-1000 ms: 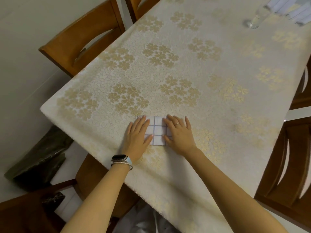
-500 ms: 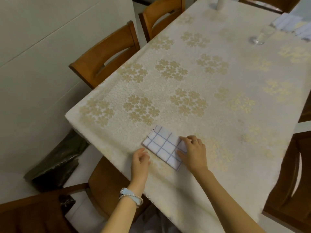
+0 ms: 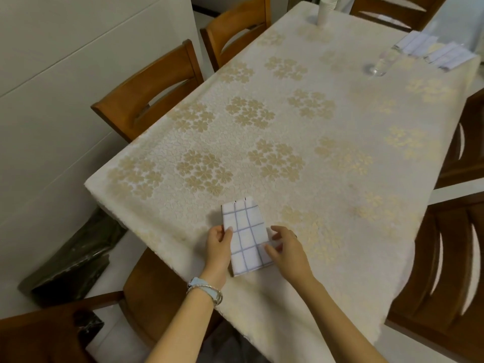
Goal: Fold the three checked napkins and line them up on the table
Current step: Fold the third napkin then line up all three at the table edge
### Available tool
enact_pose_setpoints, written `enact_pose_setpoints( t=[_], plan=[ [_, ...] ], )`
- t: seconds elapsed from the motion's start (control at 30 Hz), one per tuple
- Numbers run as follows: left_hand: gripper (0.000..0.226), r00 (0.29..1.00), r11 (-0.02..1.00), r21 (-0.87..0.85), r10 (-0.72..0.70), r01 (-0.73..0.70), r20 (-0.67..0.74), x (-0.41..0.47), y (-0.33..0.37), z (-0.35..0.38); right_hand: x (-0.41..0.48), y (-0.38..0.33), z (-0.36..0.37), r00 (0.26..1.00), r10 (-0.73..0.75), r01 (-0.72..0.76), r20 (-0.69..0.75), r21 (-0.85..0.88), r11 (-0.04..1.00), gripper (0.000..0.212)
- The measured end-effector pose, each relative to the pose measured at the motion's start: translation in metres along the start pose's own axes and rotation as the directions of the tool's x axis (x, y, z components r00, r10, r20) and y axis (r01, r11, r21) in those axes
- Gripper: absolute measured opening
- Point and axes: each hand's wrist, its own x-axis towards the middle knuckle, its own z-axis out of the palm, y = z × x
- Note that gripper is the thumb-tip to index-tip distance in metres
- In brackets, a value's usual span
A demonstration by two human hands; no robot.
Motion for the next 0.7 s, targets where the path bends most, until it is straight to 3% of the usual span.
enact_pose_setpoints(
  t=[0.17, 0.33, 0.47, 0.57, 0.7],
  plan=[
    [0.012, 0.997, 0.986, -0.160, -0.037, 0.048, 0.070, -0.017, 0.004, -0.001, -0.010, -0.016, -0.026, 0.981, 0.131, -0.169, 0.140, 0.299, 0.939, 0.048],
    [0.020, 0.985, 0.971, -0.229, -0.028, 0.067, 0.170, -0.048, 0.016, -0.007, -0.034, -0.036, -0.045, 0.951, 0.187, -0.280, 0.246, 0.431, 0.858, 0.034],
    [0.026, 0.973, 0.977, -0.214, 0.023, 0.028, 0.232, -0.082, 0.019, -0.021, -0.067, -0.044, -0.052, 0.912, 0.173, -0.384, 0.373, 0.622, 0.682, 0.032],
    [0.027, 0.964, 0.984, -0.173, 0.088, -0.044, 0.253, -0.112, 0.019, -0.039, -0.102, -0.049, -0.049, 0.946, 0.111, -0.302, 0.304, 0.704, 0.642, 0.027],
    [0.023, 0.950, 0.985, -0.131, 0.148, -0.116, 0.275, -0.153, 0.016, -0.061, -0.157, -0.057, -0.044, 0.986, 0.118, -0.166, 0.118, 0.722, 0.671, 0.023]
  ],
)
